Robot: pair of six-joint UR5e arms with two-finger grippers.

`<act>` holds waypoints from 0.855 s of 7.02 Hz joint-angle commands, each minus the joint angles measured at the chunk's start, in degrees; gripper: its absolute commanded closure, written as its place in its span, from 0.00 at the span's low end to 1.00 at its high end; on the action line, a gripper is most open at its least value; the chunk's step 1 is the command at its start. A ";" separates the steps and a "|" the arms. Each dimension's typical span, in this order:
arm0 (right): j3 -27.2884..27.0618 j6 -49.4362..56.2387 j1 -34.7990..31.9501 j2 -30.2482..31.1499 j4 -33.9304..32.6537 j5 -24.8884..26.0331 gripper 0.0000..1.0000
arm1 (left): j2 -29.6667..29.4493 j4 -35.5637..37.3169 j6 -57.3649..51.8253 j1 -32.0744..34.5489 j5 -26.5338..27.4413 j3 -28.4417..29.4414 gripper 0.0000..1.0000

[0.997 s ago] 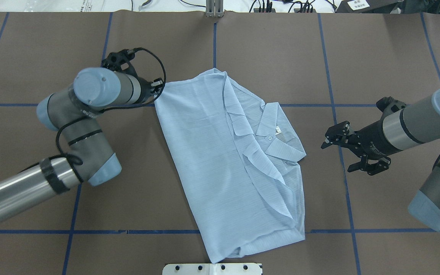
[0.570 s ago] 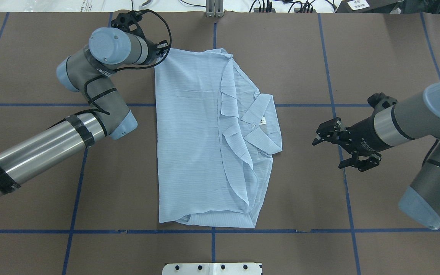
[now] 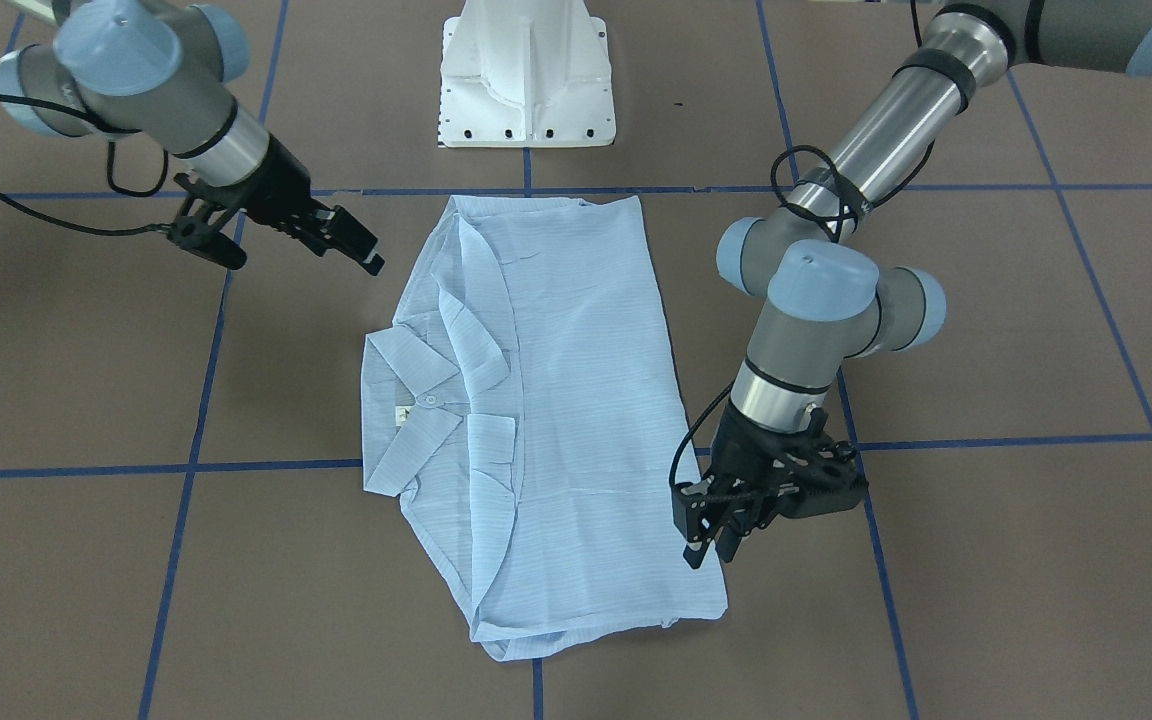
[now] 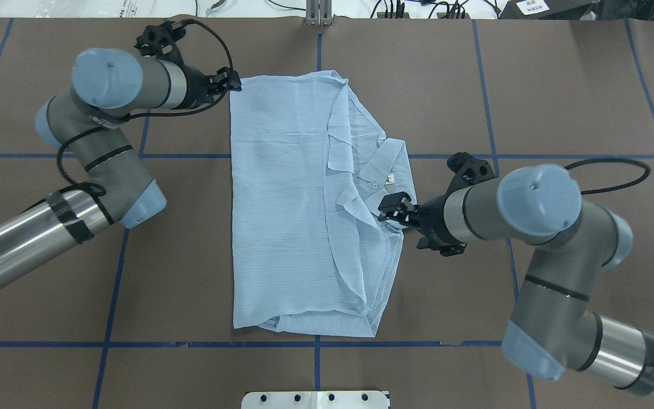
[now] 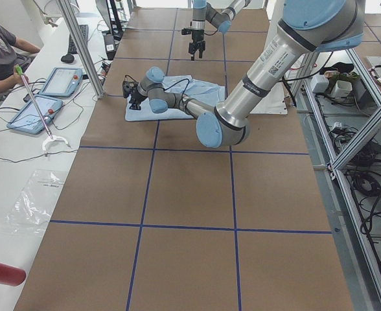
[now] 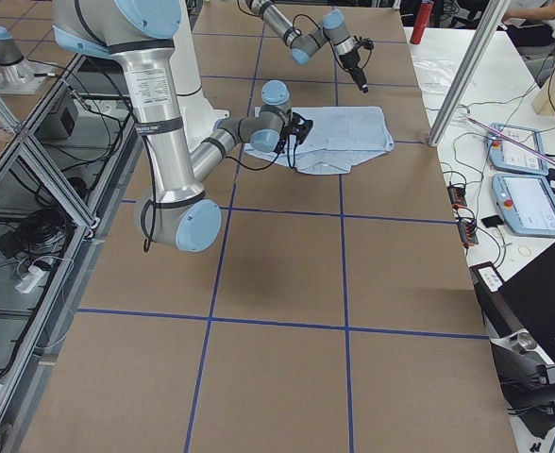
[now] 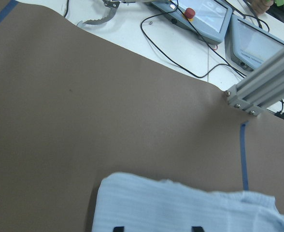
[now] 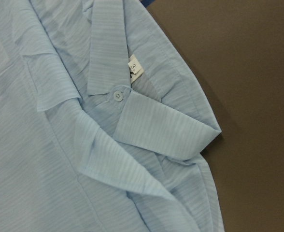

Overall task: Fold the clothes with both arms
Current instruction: 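Lower the right gripper onto the folded shirt's collar side edge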

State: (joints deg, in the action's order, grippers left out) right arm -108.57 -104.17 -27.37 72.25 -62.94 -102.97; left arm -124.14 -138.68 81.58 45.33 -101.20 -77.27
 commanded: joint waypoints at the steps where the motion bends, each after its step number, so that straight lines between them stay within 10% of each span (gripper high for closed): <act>1: 0.11 9.61 6.87 -8.64 -17.62 8.66 0.00 | 5.22 0.16 -0.19 0.37 -2.68 -6.75 0.00; 2: 0.12 15.95 8.89 -12.62 -27.75 11.01 0.00 | 5.40 0.16 -0.19 0.38 -2.77 -6.84 0.00; 6: 8.26 38.57 12.43 -16.95 -29.09 14.29 0.00 | 6.53 0.07 -0.19 0.29 -2.60 -6.84 0.00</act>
State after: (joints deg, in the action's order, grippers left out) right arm -103.70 -70.72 -15.31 57.21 -91.97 -88.90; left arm -118.28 -138.57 81.39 45.69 -103.87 -84.08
